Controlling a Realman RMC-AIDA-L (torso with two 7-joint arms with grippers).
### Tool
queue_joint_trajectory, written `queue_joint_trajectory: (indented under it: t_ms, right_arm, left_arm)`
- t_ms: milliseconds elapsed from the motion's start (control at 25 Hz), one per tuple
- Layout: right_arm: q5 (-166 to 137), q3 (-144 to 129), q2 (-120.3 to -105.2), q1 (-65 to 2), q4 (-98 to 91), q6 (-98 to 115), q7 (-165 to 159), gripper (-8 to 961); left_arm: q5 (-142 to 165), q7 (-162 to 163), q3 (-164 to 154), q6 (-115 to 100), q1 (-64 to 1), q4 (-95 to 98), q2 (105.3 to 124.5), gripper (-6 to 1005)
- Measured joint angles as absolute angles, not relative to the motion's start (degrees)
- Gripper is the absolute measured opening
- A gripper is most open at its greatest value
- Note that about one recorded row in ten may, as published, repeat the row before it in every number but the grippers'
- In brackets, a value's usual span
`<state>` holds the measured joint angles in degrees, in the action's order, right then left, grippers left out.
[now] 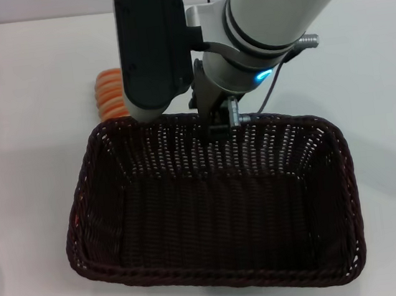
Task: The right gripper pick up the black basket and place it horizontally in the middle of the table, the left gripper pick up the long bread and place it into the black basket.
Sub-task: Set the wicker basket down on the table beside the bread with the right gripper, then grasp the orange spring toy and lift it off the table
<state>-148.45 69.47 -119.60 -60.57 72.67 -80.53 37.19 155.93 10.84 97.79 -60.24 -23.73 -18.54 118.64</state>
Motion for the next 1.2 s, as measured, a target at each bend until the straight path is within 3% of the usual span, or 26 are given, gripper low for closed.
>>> queue_joint_trajectory:
  t_ms: [80,480,680,800,840,880,1040,1200]
  right_arm:
    - [-150.9,68.8,-119.61,-60.7,73.0,-79.1,36.5,406]
    - [-160.7,72.4,-119.24,-56.4,78.8,-72.1,33.8,409]
    - [-162.3,75.6,-119.11,-51.3,85.0,-68.1,32.8,409]
    - [-163.5,78.0,-119.09,-45.7,89.5,-62.3,32.3,409]
    - [-163.5,79.0,-119.13,-40.9,92.3,-56.8,32.3,409]
    - [-163.5,79.0,-119.13,-40.9,92.3,-56.8,32.3,409]
    - [-163.4,78.9,-119.29,-27.8,95.3,-37.0,30.2,409]
    - [-163.3,78.0,-119.33,-21.2,93.7,-23.3,27.5,409]
  left_arm:
    - [155.9,11.9,97.8,-60.2,-23.7,-18.5,118.65,765]
    - [156.0,12.1,97.8,-60.2,-23.7,-19.0,118.62,762]
    - [156.1,13.1,96.9,-60.3,-23.7,-20.4,118.33,761]
    - [156.2,14.5,94.8,-60.1,-23.2,-22.6,118.06,761]
    - [156.3,15.2,93.4,-59.5,-22.6,-24.5,117.92,760]
    - [156.3,15.2,93.4,-59.5,-22.6,-24.5,117.92,760]
    - [160.0,17.9,91.2,-54.0,-20.6,-32.3,117.8,759]
    - [164.4,21.4,90.7,-47.9,-19.3,-38.2,117.76,758]
